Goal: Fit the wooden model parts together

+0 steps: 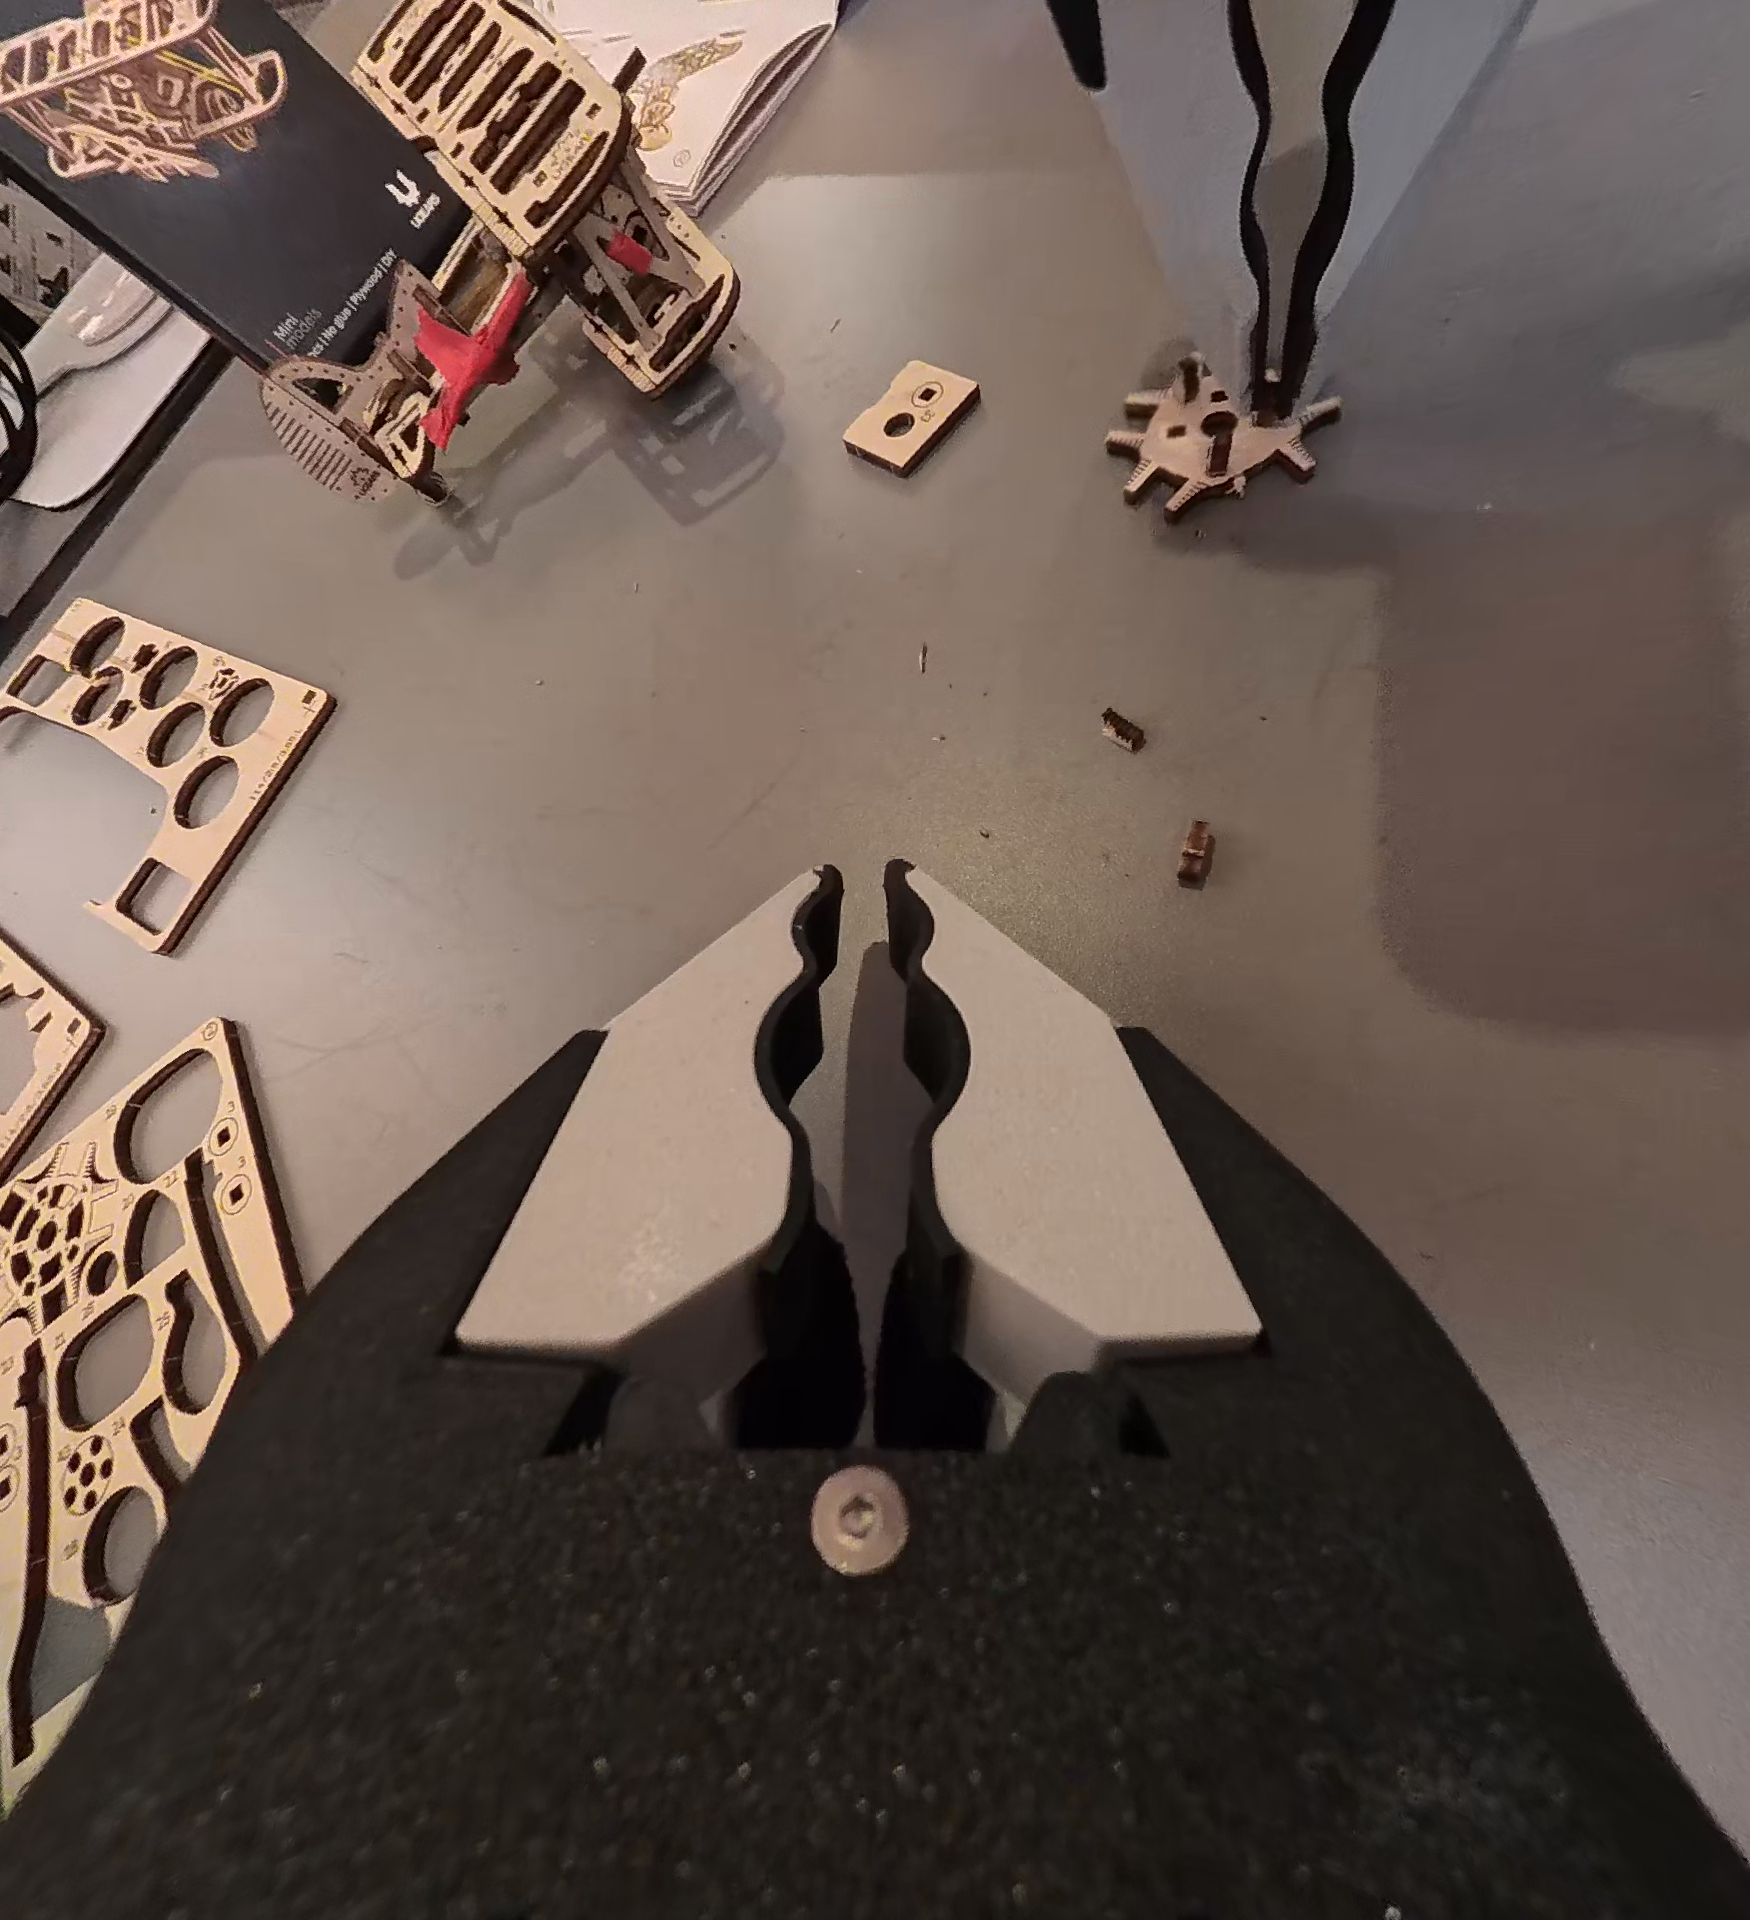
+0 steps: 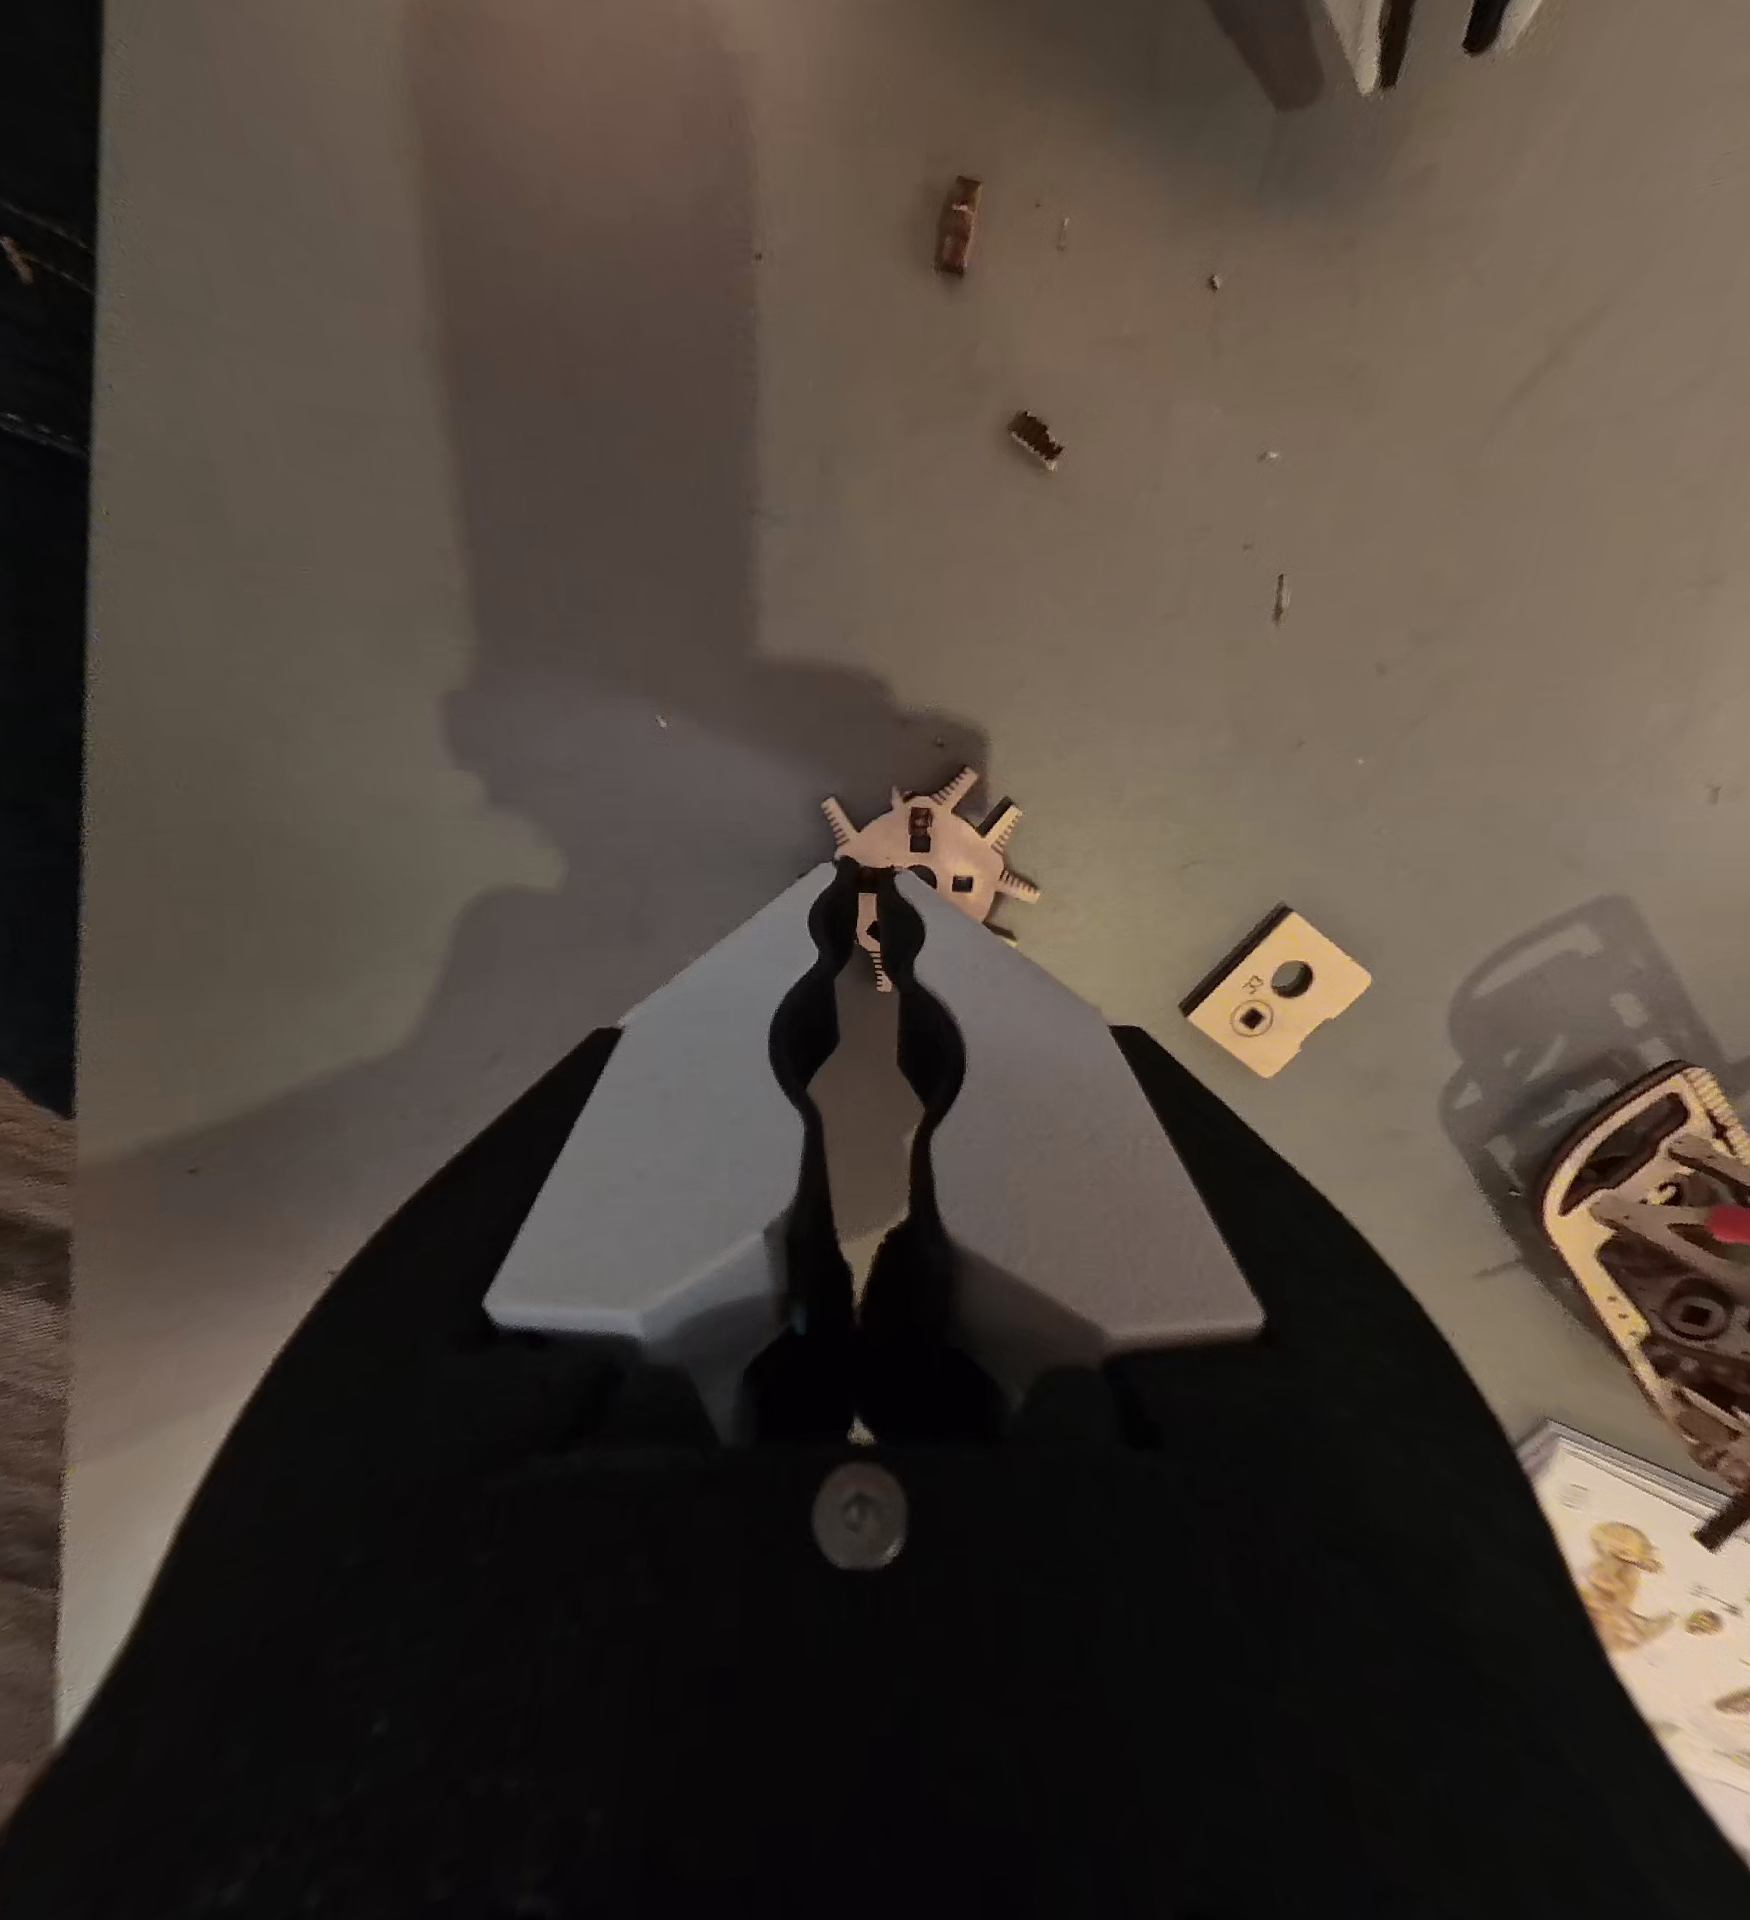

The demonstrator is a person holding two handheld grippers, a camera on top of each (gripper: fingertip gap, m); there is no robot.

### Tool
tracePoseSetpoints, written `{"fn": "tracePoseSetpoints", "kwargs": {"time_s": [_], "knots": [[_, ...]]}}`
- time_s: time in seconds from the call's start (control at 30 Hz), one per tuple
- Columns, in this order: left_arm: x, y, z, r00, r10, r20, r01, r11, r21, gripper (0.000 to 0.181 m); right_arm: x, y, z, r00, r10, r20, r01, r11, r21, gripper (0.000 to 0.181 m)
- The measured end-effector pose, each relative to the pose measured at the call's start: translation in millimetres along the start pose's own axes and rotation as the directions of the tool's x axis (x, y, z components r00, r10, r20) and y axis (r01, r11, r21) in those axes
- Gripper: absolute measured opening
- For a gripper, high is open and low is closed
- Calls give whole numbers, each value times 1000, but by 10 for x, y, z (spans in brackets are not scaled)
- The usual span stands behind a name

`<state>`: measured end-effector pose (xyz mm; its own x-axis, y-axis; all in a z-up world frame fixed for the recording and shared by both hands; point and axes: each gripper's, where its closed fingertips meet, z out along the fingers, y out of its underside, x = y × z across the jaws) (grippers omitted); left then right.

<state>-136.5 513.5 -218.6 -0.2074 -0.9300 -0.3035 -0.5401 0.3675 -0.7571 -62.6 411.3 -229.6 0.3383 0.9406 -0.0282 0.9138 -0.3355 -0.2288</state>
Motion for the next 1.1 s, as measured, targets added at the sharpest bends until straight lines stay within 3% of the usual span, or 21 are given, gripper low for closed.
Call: {"fn": "tracePoseSetpoints", "kwargs": {"time_s": [0.33, 0.6, 0.83, 1.1], "knots": [[16, -1, 2, 1000, 10, -7, -10, 1000, 1, 6, -13, 13, 4, 989, 46, 141, -53, 997, 48, 1], [17, -2, 5, 1000, 12, -5, -12, 1000, 1, 6, -10, 22, 12, 991, 12, 137, -19, 999, 49, 2], [21, 11, 18, 1000, 22, -2, -22, 1000, -11, 6, -13, 0, 5, 987, 92, 129, -101, 993, 62, 3], [24, 16, 23, 999, 45, 15, -45, 999, -16, 6, -23, 26, -17, 999, 29, 30, -30, 999, 36, 14]]}}
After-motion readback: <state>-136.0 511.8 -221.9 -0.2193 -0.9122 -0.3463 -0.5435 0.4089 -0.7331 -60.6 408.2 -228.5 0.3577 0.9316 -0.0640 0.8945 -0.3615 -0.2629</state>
